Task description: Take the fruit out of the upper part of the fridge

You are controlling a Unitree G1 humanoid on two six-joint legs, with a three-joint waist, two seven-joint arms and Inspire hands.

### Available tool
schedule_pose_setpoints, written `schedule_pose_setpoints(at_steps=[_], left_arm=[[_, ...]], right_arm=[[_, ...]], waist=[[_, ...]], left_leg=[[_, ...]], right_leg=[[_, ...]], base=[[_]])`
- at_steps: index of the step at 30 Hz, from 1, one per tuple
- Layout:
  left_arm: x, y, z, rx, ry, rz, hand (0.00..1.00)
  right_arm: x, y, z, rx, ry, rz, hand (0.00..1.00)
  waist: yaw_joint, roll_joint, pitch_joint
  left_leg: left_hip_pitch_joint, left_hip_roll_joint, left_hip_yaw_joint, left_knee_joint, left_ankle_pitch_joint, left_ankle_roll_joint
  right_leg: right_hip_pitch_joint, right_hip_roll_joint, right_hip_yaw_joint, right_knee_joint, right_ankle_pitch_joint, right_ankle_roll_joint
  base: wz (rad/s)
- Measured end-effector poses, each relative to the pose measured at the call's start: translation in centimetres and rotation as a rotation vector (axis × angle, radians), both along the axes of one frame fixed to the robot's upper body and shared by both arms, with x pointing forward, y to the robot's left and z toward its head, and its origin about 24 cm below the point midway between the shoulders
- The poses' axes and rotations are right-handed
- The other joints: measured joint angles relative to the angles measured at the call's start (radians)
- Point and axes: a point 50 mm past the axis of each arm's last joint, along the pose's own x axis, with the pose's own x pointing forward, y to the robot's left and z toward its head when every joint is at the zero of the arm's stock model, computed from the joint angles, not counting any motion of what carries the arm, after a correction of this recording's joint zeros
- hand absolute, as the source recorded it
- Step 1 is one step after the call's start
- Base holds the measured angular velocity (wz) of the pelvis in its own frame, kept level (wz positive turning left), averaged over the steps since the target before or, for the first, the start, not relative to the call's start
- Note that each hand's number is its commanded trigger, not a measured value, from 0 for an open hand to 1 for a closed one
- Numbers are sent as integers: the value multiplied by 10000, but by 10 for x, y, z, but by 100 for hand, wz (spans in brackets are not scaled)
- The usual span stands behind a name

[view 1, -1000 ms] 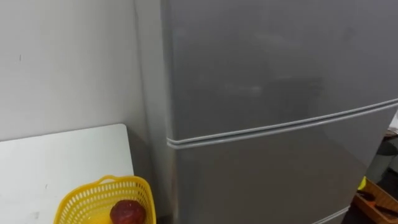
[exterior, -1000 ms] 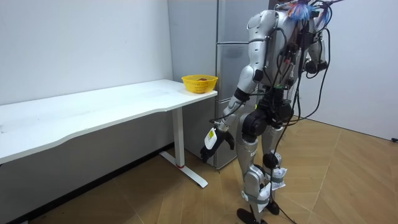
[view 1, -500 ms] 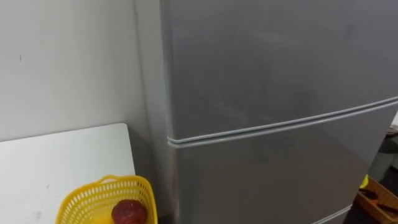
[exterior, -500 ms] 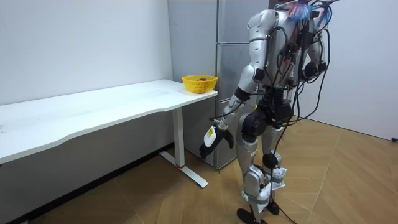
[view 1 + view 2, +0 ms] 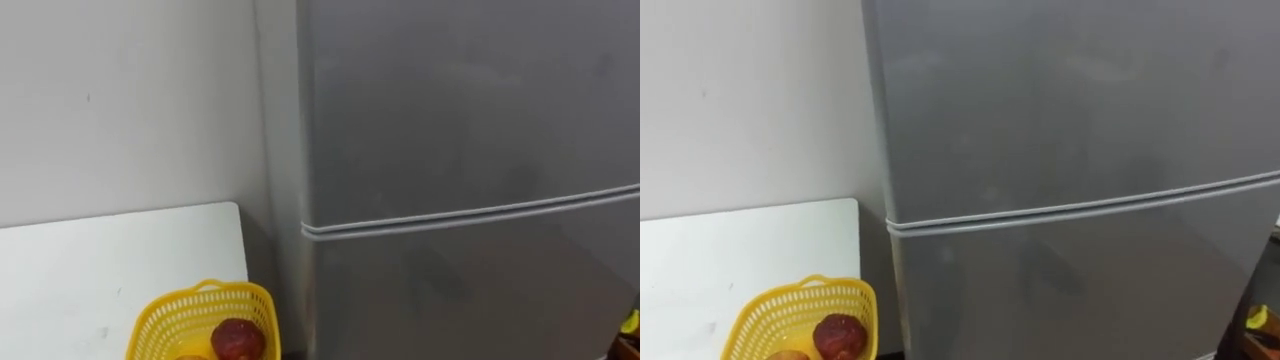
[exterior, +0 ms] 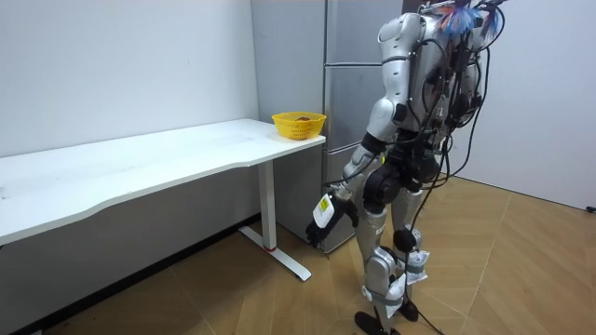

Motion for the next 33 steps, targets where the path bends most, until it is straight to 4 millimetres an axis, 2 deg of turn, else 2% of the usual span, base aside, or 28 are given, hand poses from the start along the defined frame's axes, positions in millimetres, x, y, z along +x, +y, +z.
schedule_pose_setpoints(at_steps=[2,8,11,16,21,25,30,33], left_arm=[[-3,-1,0,-48,92,3,0],[-10,-3,-2,-331,377,32,0],[-10,-3,-2,-477,430,75,0],[-16,-4,-4,-652,848,340,0],[-20,-11,-7,-842,1264,489,0],[-24,-13,-8,-1118,1408,891,0],[-33,-13,-9,-1111,2037,1139,0],[-38,-12,-9,-1050,2390,1289,0]], right_arm=[[-1,2,-4,173,170,198,0],[-13,11,-20,867,891,685,0],[-23,13,-26,1207,1280,765,0],[-51,20,-40,1776,2686,899,0],[-74,29,-49,2248,4029,1412,0],[-80,33,-53,2554,4628,1867,0],[-93,39,-57,3006,5785,2680,0],[-99,42,-59,2811,6983,3952,0]], waist=[[8,-30,12],[28,-85,22],[40,-99,28],[82,-172,35],[334,-140,31],[517,-118,31],[561,-87,42],[588,-32,45]], left_leg=[[-18,-23,-147,12,6,7],[-9,-21,-165,22,8,3],[19,-26,-164,15,8,3],[164,-49,-278,-25,6,4],[193,-55,-283,9,5,5],[196,-80,-401,35,5,6],[327,-168,-713,17,1,13],[321,-192,-831,-37,-11,35]], right_leg=[[17,-32,-142,7,-20,0],[40,-34,-170,9,-45,-11],[100,-64,-263,-25,-48,-9],[315,-78,-353,-180,-64,5],[315,-90,-375,-181,-64,4],[389,-107,-440,-167,-69,7],[618,-169,-646,-152,-201,68],[624,-202,-799,-116,-227,87]], base=[[19],[1],[0],[5],[0],[5],[19],[12]])
